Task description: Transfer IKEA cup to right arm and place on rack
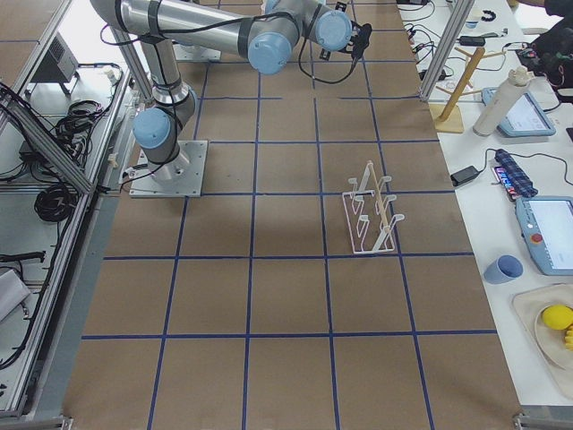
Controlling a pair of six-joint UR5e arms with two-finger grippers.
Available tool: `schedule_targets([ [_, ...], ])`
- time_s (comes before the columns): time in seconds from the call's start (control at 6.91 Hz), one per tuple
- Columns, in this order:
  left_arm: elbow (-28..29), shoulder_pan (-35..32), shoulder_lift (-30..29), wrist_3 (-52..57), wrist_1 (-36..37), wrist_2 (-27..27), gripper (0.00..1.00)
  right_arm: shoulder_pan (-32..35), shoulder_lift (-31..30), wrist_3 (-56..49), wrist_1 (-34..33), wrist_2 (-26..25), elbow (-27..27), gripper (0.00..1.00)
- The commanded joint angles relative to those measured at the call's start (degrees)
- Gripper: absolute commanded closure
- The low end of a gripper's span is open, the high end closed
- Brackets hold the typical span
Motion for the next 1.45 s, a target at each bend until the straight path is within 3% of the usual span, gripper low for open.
schedule_targets([
  [0.0, -9.2, 0.6, 2.7, -0.3, 1.6, -17.8, 1.00, -0.7, -1.8, -0.2, 6.6, 12.0, 2.6, 0.00],
  [0.29, -13.5, 0.2, 3.6, -2.1, 4.1, -29.7, 1.00, -0.5, -4.8, -4.5, 6.5, 15.7, 8.4, 0.00],
  [0.43, -14.7, 0.1, 3.6, -2.3, 7.1, -29.8, 1.00, -0.5, -5.1, -6.8, 6.5, 19.1, 10.3, 0.00],
  [1.01, -17.4, -0.4, 4.2, -2.3, 10.5, -29.7, 1.00, 3.1, -5.8, -12.1, 5.7, 19.4, 9.8, 0.00],
  [1.16, -17.5, -0.5, 4.2, -2.0, 10.5, -29.6, 1.00, 3.3, -5.8, -11.9, 5.6, 17.1, 9.9, 0.00],
  [1.3, -17.5, -0.4, 4.0, -1.6, 10.5, -29.7, 1.00, 3.9, -5.7, -11.8, 5.8, 11.0, 9.9, 0.00],
])
